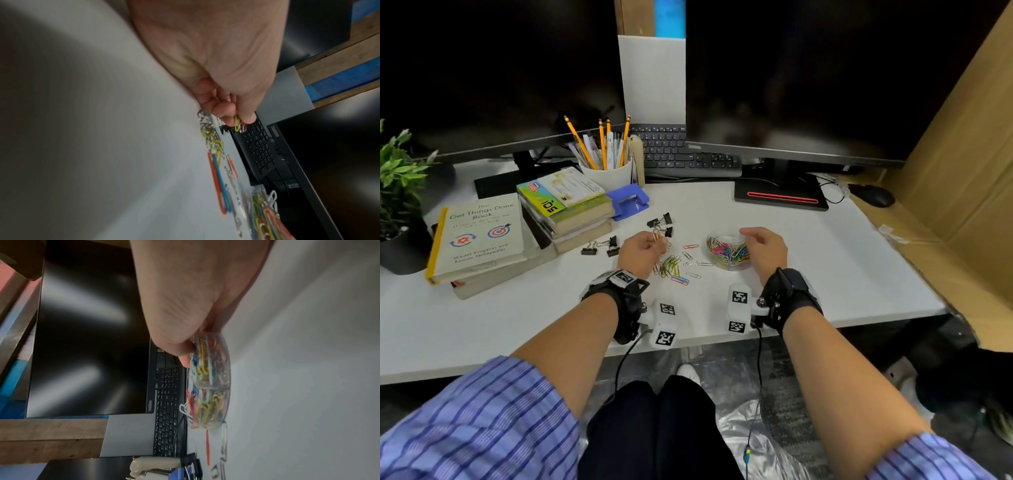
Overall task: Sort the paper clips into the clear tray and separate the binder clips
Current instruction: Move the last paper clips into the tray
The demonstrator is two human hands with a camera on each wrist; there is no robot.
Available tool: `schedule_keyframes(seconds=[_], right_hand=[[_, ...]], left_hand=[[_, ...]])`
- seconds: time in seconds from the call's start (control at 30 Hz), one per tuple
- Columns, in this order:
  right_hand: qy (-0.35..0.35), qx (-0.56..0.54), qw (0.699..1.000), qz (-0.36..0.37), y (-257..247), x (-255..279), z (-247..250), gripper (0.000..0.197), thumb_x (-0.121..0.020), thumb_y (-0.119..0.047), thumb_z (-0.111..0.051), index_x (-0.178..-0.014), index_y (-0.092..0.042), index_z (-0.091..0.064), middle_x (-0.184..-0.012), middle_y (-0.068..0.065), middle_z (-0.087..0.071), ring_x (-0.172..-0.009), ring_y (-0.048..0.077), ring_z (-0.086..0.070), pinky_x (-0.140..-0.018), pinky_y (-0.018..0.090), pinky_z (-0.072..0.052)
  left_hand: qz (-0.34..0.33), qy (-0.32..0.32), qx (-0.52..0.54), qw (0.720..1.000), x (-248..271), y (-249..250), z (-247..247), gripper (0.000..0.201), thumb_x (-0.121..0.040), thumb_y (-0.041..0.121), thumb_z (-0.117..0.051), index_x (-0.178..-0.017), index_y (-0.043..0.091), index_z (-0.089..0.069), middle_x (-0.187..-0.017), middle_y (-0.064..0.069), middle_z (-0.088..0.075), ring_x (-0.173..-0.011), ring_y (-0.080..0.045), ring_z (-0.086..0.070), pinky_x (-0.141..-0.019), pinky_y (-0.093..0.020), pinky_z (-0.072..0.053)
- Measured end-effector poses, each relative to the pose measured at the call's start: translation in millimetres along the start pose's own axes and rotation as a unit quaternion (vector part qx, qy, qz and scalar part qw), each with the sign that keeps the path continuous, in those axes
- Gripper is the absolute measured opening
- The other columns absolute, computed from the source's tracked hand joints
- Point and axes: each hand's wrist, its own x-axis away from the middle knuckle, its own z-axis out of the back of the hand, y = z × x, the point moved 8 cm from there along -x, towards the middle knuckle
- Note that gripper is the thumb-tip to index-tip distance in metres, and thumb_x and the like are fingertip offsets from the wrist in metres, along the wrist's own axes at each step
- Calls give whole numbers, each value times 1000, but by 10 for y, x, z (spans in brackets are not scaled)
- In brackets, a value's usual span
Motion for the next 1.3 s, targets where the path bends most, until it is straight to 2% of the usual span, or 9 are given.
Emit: schedule_keyframes(seconds=[0.23, 0.4, 0.63, 0.73, 0.83, 0.97, 1.13, 1.2, 1.3], right_hand=[[-43, 52, 998, 5, -69, 132, -228, 31, -86, -12, -46, -97, -22, -73, -112, 5, -69, -94, 19, -63, -79, 26, -50], [-67, 90, 993, 36, -171, 217, -304, 31, -89, -15, -44, -107, -19, -69, -114, 6, -67, -101, 22, -63, -79, 30, -52], [-74, 114, 990, 29, -180, 244, -350, 33, -95, -24, -38, -124, -24, -53, -120, 9, -64, -104, 27, -63, -79, 30, -49], [-63, 117, 991, 15, -154, 235, -345, 33, -95, -27, -37, -124, -24, -53, -120, 9, -64, -105, 27, -61, -88, 34, -50], [-58, 107, 993, 7, -137, 213, -334, 31, -95, -27, -40, -122, -23, -54, -121, 6, -63, -106, 26, -61, -82, 27, -45], [-49, 96, 994, 1, -139, 216, -323, 29, -93, -28, -42, -119, -24, -55, -120, 4, -64, -105, 25, -62, -89, 33, -49], [-43, 93, 995, 6, -145, 209, -309, 30, -93, -26, -44, -119, -22, -56, -118, 3, -65, -106, 25, -60, -89, 32, -48], [-42, 91, 995, 6, -136, 202, -312, 29, -93, -26, -44, -119, -21, -57, -117, 3, -65, -106, 24, -60, -89, 32, -47], [-40, 87, 995, 2, -128, 192, -309, 28, -93, -26, -45, -117, -21, -58, -116, 3, -65, -106, 24, -60, -86, 29, -46]], left_hand=[[-2, -2, 19, 1000, 52, 28, -18, 16, -90, 20, -62, -78, 11, -61, -64, -2, -60, -34, 5, -46, -53, -18, -39], [-10, -6, 6, 1000, 60, 87, -33, 20, -90, 19, -63, -88, -1, -63, -47, 10, -59, -33, 5, -47, -42, -2, -35], [5, -35, 55, 998, 91, 87, -59, 18, -90, 16, -62, -93, -2, -61, -65, -2, -59, -36, 3, -44, -44, -5, -37], [38, -66, 69, 995, 58, 91, -111, 17, -91, 14, -60, -82, 0, -61, -53, 5, -60, -48, -7, -45, -43, -8, -38], [45, -111, 70, 990, 59, 294, -177, 19, -93, 8, -56, -76, 2, -58, -47, 5, -59, -42, -5, -46, -38, -7, -38], [63, -149, -41, 986, 7, 544, -348, 25, -89, 14, -64, -65, 7, -60, -60, -4, -54, -46, -8, -44, -43, -12, -42], [84, -158, -312, 933, -42, 615, -505, 43, -81, 40, -69, -50, 13, -56, -32, 4, -52, -30, -7, -46, -53, -21, -44], [73, -137, -366, 918, -55, 689, -479, 45, -80, 45, -67, -51, 13, -55, -29, 5, -49, -37, -9, -48, -56, -22, -47], [58, -132, -405, 903, -49, 798, -452, 48, -86, 37, -61, -45, 15, -46, -17, 7, -39, -39, -8, -44, -44, -20, -35]])
